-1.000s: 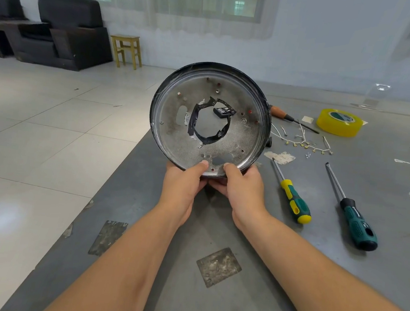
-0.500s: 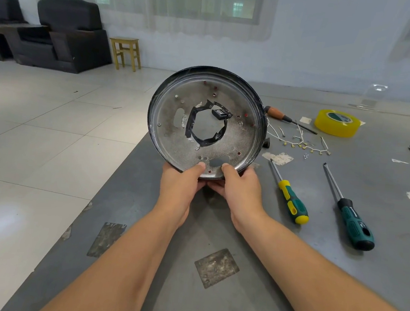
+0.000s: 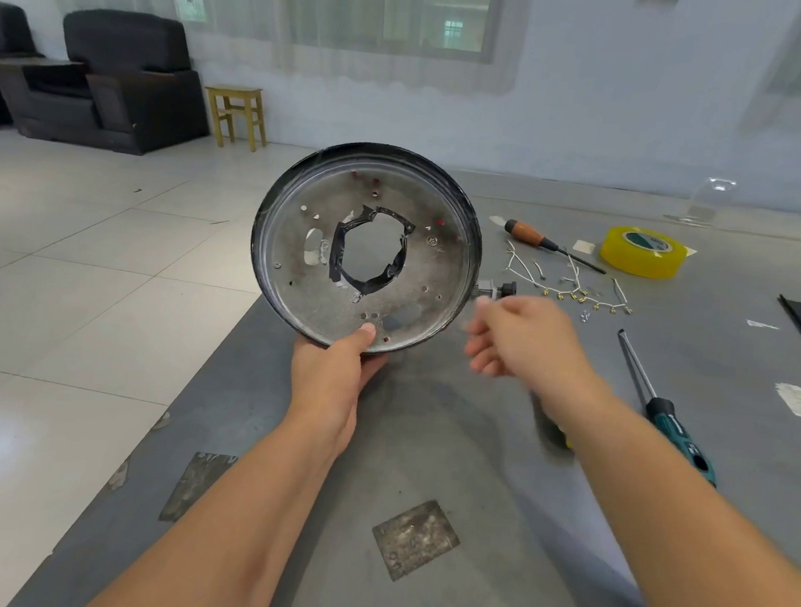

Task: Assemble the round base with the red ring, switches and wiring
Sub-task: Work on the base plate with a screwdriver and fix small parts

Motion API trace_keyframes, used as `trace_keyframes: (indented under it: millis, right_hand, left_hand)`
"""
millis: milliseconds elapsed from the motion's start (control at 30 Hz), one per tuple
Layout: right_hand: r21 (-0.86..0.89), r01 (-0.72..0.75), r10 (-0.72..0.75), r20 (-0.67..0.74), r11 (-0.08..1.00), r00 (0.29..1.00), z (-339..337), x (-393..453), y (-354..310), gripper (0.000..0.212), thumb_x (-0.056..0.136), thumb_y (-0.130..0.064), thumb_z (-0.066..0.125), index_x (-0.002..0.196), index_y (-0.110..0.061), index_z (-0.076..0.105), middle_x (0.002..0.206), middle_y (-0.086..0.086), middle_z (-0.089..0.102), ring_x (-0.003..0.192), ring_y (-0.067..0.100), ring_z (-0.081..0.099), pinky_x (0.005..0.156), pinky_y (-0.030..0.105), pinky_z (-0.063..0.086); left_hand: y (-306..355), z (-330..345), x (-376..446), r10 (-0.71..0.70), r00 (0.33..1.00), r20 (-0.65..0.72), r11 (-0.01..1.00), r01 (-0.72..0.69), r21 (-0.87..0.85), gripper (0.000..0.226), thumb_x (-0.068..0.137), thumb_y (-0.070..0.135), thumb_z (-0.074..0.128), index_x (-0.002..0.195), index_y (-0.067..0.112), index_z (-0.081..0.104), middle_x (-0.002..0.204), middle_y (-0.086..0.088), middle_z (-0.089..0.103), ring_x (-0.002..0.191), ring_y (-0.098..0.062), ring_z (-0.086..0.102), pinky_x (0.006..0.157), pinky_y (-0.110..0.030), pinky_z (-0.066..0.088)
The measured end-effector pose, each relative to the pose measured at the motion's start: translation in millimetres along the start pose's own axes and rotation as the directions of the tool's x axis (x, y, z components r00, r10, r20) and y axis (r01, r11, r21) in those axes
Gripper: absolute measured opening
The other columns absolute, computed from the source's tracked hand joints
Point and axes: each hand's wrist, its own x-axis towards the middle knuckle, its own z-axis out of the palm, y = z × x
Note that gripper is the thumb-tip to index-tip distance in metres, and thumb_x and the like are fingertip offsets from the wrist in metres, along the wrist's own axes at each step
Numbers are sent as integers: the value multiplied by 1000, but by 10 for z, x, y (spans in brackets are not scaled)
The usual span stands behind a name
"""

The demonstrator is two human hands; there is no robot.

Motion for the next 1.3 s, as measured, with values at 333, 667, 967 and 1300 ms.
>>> trace_keyframes:
  millis: [333, 667, 967, 1300]
  right_hand:
    - [-491, -260, 13, -451, 832, 893, -753, 989, 468, 20, 93, -15, 61, 108, -3, 61, 111, 21, 61, 103, 39, 58, 77, 37, 47]
    - [-459, -360, 25, -589, 812, 808, -765, 1250, 677, 28, 98, -17, 62, 117, 3, 65, 121, 25, 66, 113, 43, 64, 93, 46, 54]
    - [-530, -408, -24, -631, 743, 776, -710, 1280, 698, 33, 98, -14, 62, 128, 2, 61, 127, 24, 63, 116, 43, 63, 90, 46, 54]
    - [-470, -193, -77, -495, 861, 866, -779, 1026, 468, 16, 87, -14, 60, 92, -6, 72, 98, 18, 73, 100, 37, 64, 77, 36, 51]
  left_hand:
    - [-4, -29, -15, 11, 999, 42, 999, -9, -34, 45, 95, -6, 68, 137, 8, 61, 122, -9, 77, 110, -21, 75, 82, -32, 65]
    - [-42, -37, 8, 5, 999, 38, 998, -3, -58, 44, 96, -7, 65, 138, 5, 60, 124, -12, 76, 115, -25, 74, 90, -38, 64]
    - [-55, -33, 7, 13, 999, 30, 1000, -13, -27, 44, 96, -7, 66, 137, 7, 61, 122, -10, 77, 111, -22, 75, 89, -37, 64]
    - [-49, -15, -7, 34, 999, 5, 998, -34, 43, 45, 95, -5, 69, 138, 4, 58, 128, -13, 73, 114, -23, 73, 98, -43, 61]
